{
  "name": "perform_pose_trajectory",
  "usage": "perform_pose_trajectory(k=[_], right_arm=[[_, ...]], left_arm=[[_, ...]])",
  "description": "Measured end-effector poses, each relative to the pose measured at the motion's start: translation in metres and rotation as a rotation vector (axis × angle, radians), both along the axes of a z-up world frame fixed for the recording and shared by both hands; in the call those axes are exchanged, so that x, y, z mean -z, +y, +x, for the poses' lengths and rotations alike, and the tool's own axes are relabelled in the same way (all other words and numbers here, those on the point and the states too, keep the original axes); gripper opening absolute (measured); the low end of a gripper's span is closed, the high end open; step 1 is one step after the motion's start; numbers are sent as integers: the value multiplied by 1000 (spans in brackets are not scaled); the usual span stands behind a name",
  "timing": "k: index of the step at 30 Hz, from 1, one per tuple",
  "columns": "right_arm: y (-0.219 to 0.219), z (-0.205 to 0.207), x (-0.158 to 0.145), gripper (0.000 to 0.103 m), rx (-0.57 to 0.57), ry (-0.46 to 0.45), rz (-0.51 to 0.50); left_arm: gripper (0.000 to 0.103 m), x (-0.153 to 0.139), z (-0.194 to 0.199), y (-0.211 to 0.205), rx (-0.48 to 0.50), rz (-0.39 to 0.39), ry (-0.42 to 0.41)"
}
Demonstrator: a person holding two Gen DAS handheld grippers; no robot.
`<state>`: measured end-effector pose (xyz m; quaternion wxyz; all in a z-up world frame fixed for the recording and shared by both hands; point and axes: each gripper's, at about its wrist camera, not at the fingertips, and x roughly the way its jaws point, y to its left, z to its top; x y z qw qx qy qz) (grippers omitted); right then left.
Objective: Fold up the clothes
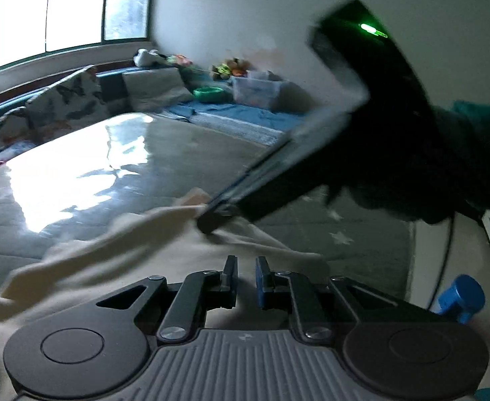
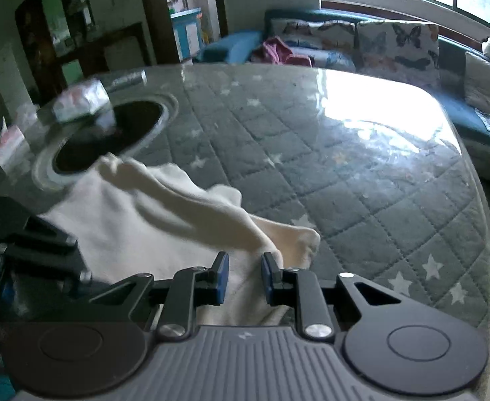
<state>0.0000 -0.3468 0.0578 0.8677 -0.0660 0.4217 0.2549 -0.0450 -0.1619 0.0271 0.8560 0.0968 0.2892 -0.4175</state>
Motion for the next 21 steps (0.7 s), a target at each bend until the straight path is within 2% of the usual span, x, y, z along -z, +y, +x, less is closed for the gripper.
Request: perform_pose_trajectory(k=[7, 13, 16, 21], right_arm=[[4, -2, 8, 20, -7, -12, -10], [5, -18, -4, 20, -5, -85, -23], [11, -36, -14, 20, -30, -120, -10], [31, -63, -18, 20, -51, -164, 18]], left_arm=[[10, 9, -7, -12, 13, -13, 16], [13, -7, -13, 22, -10, -40, -2], [13, -16, -17, 51, -73, -38, -35], [13, -20, -10, 105, -248, -24, -43]])
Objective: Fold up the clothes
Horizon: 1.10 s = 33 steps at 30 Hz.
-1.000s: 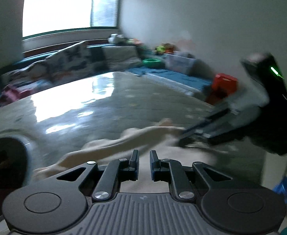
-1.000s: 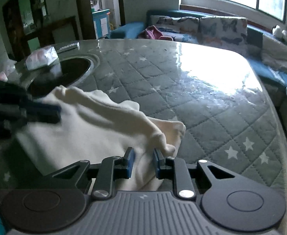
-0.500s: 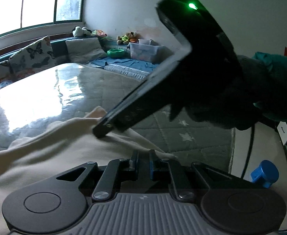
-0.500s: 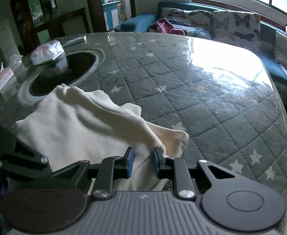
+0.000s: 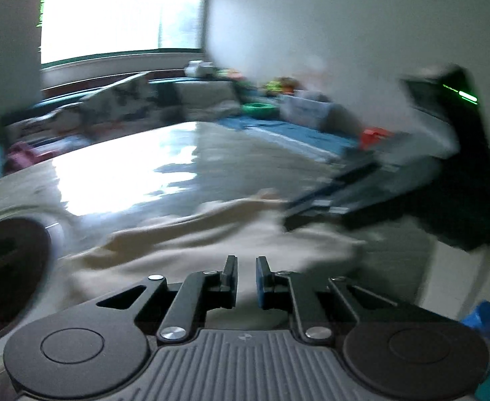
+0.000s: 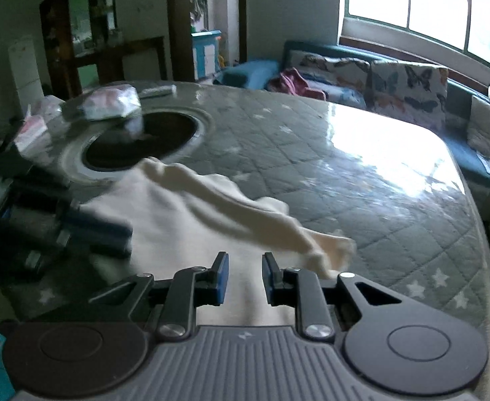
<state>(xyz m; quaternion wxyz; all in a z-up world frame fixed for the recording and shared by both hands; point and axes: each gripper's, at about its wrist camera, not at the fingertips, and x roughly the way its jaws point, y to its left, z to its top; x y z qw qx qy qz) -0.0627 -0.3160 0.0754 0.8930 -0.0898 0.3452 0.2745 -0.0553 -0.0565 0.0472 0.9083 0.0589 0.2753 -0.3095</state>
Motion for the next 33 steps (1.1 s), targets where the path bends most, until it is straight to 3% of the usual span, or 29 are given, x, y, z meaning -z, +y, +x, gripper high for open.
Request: perform_pose_trajectory(k=[6, 15, 23, 33], right_arm=[[31, -19, 8, 20, -43, -43, 11], [49, -30, 25, 20, -66, -54, -33], [52, 11, 6, 20, -57, -36, 2], [86, 74, 25, 17, -79, 52, 34]], left_arm=[[13, 9, 3, 41, -135, 11, 37], [13, 30, -9, 55, -160, 16, 92], [13, 12, 0, 40, -140, -9, 38], [13, 24, 20, 42, -151, -3, 90]])
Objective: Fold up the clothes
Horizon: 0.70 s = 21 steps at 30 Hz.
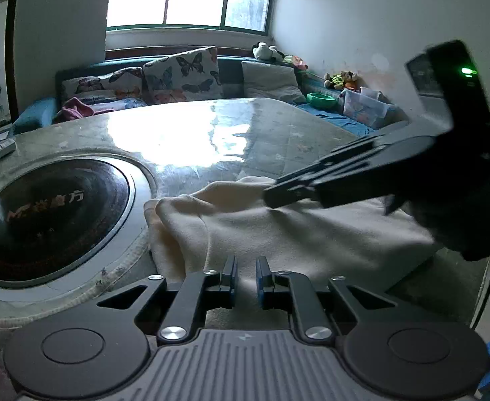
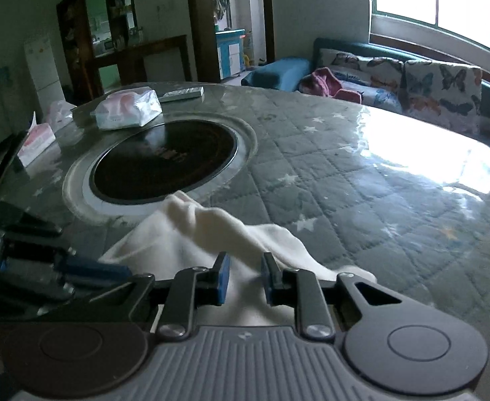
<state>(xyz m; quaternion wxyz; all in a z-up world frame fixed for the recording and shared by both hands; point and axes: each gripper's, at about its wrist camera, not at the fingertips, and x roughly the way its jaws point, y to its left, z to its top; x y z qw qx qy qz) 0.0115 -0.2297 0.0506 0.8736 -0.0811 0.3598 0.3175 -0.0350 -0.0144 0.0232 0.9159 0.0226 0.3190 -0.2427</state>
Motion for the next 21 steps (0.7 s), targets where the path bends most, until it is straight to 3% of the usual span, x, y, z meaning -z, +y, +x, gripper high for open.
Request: perform_pose_trajectory(k=[8, 15, 21], right_arm=[[9, 13, 4, 14, 16, -8, -1], [-30, -7, -15, 14, 94, -36, -8], [-63, -9, -6, 14, 191, -12, -33]], left_arm=[[13, 0, 2, 1, 6, -10, 13], [13, -15, 20, -2, 0, -11, -5], [13, -19, 48, -17, -3, 3, -17]])
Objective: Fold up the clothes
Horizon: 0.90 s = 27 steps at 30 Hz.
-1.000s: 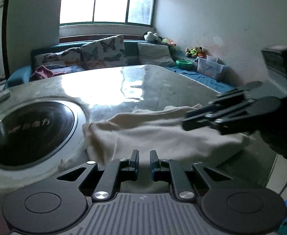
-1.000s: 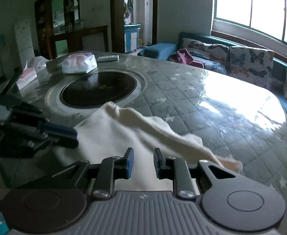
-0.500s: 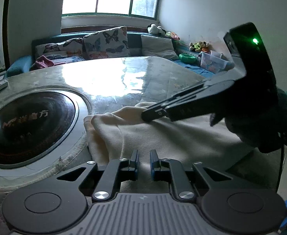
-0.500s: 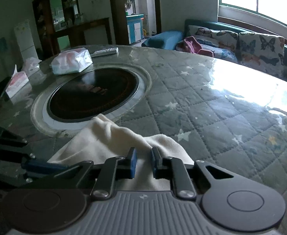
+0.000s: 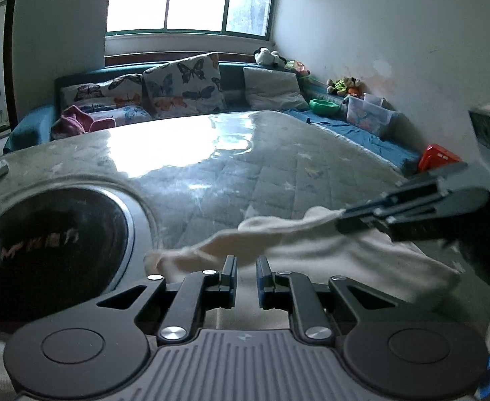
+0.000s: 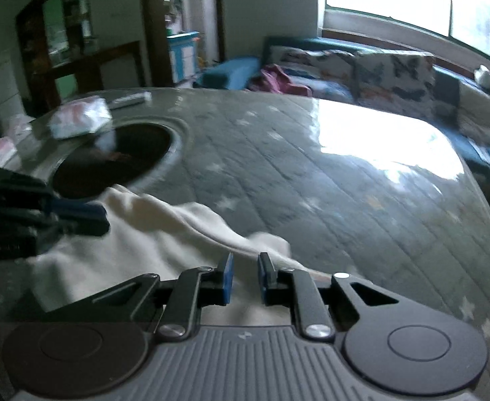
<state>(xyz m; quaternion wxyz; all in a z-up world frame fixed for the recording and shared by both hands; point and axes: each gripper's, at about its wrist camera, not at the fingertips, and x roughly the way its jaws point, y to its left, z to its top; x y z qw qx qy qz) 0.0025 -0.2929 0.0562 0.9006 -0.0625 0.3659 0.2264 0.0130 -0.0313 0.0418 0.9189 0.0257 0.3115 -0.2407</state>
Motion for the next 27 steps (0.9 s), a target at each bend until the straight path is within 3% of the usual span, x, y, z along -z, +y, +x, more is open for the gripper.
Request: perform_pose_trajectory(k=[10, 19, 24, 27], right_arm=[[-6, 8, 8, 14, 20, -6, 13], [-7, -1, 2, 15, 15, -19, 23], [1, -19, -7, 18, -25, -39, 18], [11, -35, -11, 25, -67, -60, 6]], left_arm=[[13, 12, 41, -26, -12, 41, 47], [14, 10, 41, -25, -29, 33, 58], [28, 4, 31, -24, -49, 30, 43], [34, -1, 23, -21, -60, 31, 29]])
